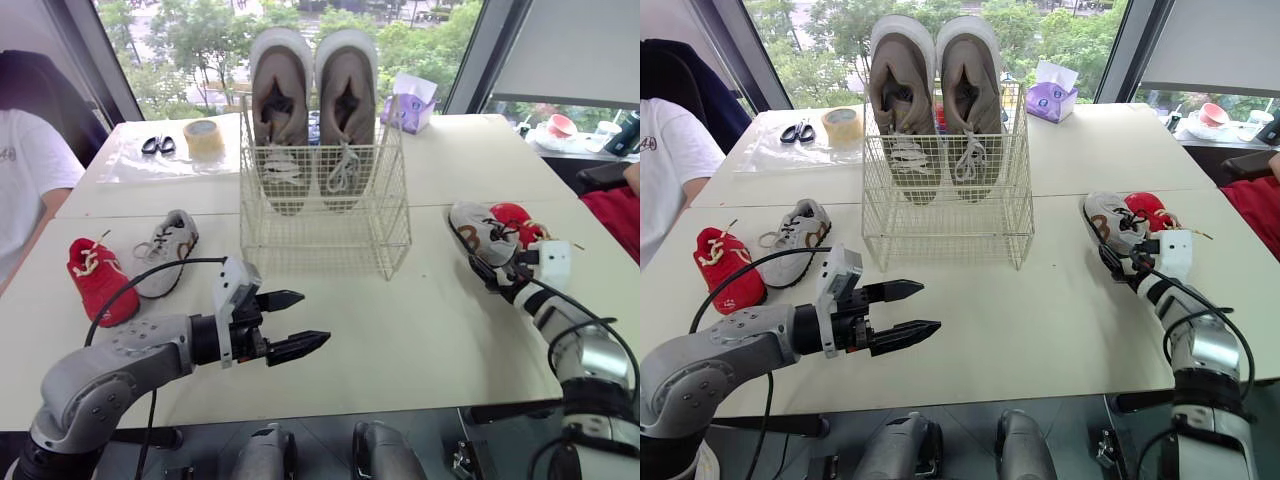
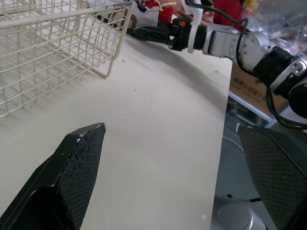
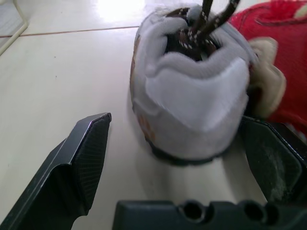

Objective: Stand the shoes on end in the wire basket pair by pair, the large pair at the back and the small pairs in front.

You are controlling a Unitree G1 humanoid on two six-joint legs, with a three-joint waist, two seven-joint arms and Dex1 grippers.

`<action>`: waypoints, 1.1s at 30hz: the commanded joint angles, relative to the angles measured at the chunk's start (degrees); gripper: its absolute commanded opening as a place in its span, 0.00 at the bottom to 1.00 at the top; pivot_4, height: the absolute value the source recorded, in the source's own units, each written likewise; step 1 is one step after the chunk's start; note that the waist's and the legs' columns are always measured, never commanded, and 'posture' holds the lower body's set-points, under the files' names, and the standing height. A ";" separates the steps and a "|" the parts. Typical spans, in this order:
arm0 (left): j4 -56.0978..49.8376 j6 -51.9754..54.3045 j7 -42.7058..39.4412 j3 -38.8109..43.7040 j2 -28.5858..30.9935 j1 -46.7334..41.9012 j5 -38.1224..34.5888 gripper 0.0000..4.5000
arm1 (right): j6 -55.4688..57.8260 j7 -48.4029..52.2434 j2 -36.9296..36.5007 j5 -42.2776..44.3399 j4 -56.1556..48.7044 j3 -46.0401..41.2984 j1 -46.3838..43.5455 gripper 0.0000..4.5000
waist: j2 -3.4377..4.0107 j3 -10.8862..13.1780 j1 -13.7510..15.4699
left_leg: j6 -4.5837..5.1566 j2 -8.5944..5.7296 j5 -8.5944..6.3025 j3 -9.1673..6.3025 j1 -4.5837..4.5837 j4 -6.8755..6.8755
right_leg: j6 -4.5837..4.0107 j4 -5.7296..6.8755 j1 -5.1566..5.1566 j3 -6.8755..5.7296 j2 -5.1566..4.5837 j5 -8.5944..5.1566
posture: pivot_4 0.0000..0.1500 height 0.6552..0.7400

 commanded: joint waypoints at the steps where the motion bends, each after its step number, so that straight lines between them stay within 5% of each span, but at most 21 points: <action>1: -2.05 -1.07 0.57 0.97 0.69 -0.01 0.35 1.00 | -4.62 0.07 0.65 -1.68 5.19 0.42 -3.34 1.00 | 0.00 0.00 -0.01 | 0.00 0.00 0.00 0.00 0.00 0.00 | 0.00 0.00 0.00 0.00 0.00 0.00 | 1.00 1.00; 5: -2.11 -0.83 0.81 1.72 1.45 0.30 -0.28 1.00 | -9.55 -1.61 1.64 -3.68 12.27 0.86 -6.61 0.83 | 0.01 0.01 -0.11 | 0.00 0.00 0.00 0.01 -0.01 0.00 | 0.01 0.00 0.00 0.00 0.00 0.00 | 1.00 1.00; 9: -1.93 -0.08 0.51 4.18 2.96 0.57 -3.49 1.00 | -12.73 -1.38 2.25 -4.11 15.56 0.87 -8.06 0.45 | 0.00 0.01 -0.47 | -0.01 0.01 0.00 0.00 0.01 0.00 | 0.01 0.00 0.02 0.00 0.00 0.01 | 1.00 1.00; 12: -0.53 0.42 -1.38 7.91 5.82 0.44 -6.61 1.00 | -13.09 -1.00 2.92 -3.55 11.36 1.09 -7.55 0.36 | 0.00 0.01 -1.01 | -0.01 0.01 0.01 -0.03 0.03 0.00 | 0.01 0.01 0.05 0.00 0.00 0.01 | 1.00 1.00; 16: 7.03 -0.89 2.83 15.50 5.96 -5.75 -15.67 1.00 | -12.95 -5.40 3.07 -2.80 -5.09 0.06 -10.03 0.35 | 0.24 0.15 -1.11 | -0.02 0.03 0.01 -0.02 -0.01 -0.03 | 0.03 0.03 -0.04 -0.01 0.00 0.01 | 1.00 1.00; 22: 23.98 -2.82 11.66 21.15 4.47 -24.61 -36.22 1.00 | -11.90 -3.91 -3.60 -3.27 -17.18 2.18 -26.89 0.35 | 0.77 0.60 -1.16 | -0.12 -0.01 0.08 -0.02 -0.09 -0.06 | 0.29 0.16 -0.20 0.04 -0.02 0.12 | 1.00 1.00; 27: 35.56 -0.28 8.30 20.78 6.77 -35.29 -38.26 1.00 | -7.13 12.66 -9.36 2.15 -24.55 8.11 -36.19 0.35 | 0.14 0.33 -1.08 | -0.67 0.00 0.37 -0.17 0.04 -0.81 | 0.41 -0.03 -0.12 -0.05 0.13 -0.02 | 1.00 1.00; 33: 41.25 5.18 -2.91 16.61 9.77 -42.10 -31.82 1.00 | -6.59 26.19 -12.92 1.84 -31.62 15.83 -37.46 0.35 | 0.10 0.37 -1.03 | -0.64 -0.10 0.35 -0.07 0.01 -0.79 | 0.42 -0.12 -0.11 -0.02 0.03 -0.01 | 1.00 1.00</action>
